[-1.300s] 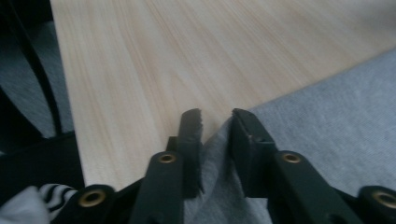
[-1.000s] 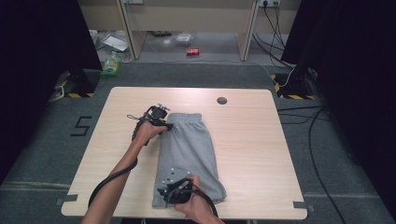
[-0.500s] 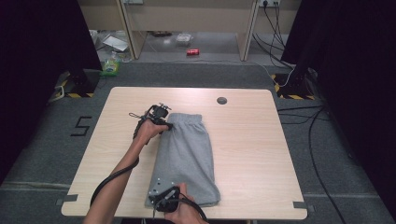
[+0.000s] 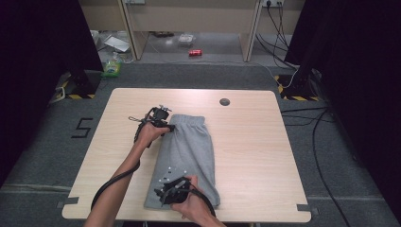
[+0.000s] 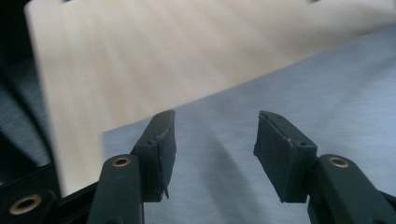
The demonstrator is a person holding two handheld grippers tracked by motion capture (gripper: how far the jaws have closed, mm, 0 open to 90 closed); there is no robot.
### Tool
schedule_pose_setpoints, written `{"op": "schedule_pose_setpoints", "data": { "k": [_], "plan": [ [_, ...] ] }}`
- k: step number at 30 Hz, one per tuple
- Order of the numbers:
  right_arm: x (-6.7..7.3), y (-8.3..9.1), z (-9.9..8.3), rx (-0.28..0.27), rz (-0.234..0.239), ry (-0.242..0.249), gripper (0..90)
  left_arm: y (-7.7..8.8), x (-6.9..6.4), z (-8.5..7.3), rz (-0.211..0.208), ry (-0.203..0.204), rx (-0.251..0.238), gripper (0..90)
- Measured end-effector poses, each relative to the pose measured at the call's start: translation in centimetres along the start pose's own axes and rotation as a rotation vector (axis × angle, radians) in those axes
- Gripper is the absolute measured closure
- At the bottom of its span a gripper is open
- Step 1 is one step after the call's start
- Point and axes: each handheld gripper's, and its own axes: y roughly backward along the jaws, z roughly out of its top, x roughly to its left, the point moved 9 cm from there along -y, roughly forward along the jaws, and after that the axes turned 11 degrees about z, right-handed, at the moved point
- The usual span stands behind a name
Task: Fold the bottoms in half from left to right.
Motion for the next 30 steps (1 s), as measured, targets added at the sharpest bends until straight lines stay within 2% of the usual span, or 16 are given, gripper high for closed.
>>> {"op": "schedule_pose_setpoints", "data": {
  "k": [3, 5, 14, 21, 30],
  "plan": [
    [-1.8, 1.1, 0.2, -0.009, -0.034, -0.029, 48.0, 0.0, 0.0, 0.0, -0.004, 0.005, -0.002, 58.9],
    [-3.7, 2.1, 0.2, -0.013, -0.07, -0.046, 47.5, 0.0, 0.0, 0.0, -0.01, 0.014, -0.005, 59.1],
    [-10.4, 6.3, -0.5, -0.075, -0.188, -0.177, 47.5, 0.0, 0.0, -0.1, -0.016, 0.024, -0.015, 59.0],
    [-13.2, 7.4, -1.1, -0.086, -0.219, -0.231, 47.5, 0.0, 0.0, -0.1, -0.014, 0.028, -0.015, 59.0],
    [-16.8, 7.7, -0.7, -0.11, -0.259, -0.27, 46.5, 0.0, 0.0, -0.1, -0.015, 0.027, -0.013, 59.0]
  ]
}}
